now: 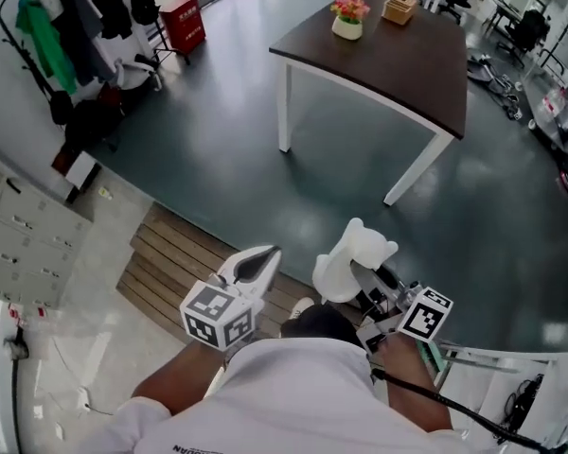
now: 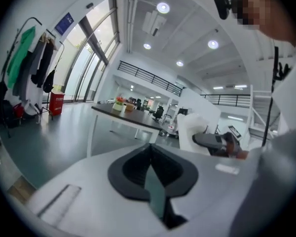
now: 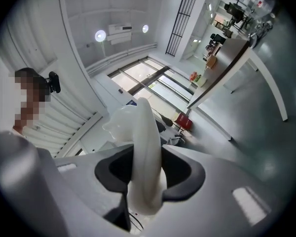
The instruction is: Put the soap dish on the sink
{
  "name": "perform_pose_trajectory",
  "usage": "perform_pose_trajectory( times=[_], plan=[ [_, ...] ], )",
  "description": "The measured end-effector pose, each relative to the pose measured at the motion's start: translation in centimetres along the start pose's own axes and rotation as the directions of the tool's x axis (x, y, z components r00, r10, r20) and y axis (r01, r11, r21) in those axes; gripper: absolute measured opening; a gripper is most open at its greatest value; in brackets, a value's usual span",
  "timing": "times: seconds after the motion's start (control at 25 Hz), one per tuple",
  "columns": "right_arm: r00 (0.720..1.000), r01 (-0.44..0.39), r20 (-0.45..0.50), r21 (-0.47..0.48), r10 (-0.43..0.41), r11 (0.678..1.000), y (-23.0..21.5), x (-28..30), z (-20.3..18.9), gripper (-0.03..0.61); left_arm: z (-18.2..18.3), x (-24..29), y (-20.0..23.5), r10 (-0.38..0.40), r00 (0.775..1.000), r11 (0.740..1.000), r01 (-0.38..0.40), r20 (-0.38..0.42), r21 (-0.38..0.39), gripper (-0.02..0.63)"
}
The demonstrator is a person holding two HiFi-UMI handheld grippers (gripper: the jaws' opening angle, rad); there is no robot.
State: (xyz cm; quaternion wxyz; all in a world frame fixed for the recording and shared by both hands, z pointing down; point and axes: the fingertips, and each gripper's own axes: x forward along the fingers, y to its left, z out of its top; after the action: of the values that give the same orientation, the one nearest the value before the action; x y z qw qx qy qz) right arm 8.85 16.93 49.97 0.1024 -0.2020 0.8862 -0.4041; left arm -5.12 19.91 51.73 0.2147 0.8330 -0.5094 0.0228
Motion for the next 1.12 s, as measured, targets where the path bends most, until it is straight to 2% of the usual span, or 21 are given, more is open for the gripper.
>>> perform_pose_trajectory(
  times=[0.12, 0.28, 0.44, 0.64, 0.92, 1.12],
  plan=[
    [1.0, 0.009, 0.012, 0.038, -0.009, 0.999, 0.1, 0.4, 4.4, 0.137, 5.2, 3.4, -0.7, -0.033, 0.999, 0.999, 0.033, 0.002, 0.001, 0.005],
    [1.0, 0.009, 0.026, -0.007, -0.009, 1.0, 1.2, 0.6, 9.0, 0.137, 10.0, 6.1, -1.5, -0.048, 0.999, 0.999, 0.048, 0.006, 0.026, 0.005],
    [0.998, 0.01, 0.066, -0.018, -0.009, 1.0, 1.1, 0.7, 11.2, 0.137, 11.4, 7.9, -1.7, -0.056, 0.998, 0.997, 0.057, -0.02, 0.054, 0.005],
    [0.996, 0.025, 0.084, 0.019, -0.026, 1.0, -0.7, 1.5, 11.3, 0.137, 11.9, 9.1, -0.8, -0.065, 0.997, 0.994, 0.068, -0.041, 0.082, 0.005],
    [0.994, 0.057, 0.095, 0.034, -0.06, 0.998, -3.9, 3.2, 13.5, 0.137, 12.6, 13.1, 1.5, -0.089, 0.995, 0.993, 0.093, -0.054, 0.071, 0.005],
    [0.993, 0.075, 0.083, 0.053, -0.079, 0.996, -7.0, 7.8, 16.9, 0.137, 15.6, 17.5, 6.0, -0.1, 0.994, 0.992, 0.103, -0.039, 0.079, 0.005]
  ],
)
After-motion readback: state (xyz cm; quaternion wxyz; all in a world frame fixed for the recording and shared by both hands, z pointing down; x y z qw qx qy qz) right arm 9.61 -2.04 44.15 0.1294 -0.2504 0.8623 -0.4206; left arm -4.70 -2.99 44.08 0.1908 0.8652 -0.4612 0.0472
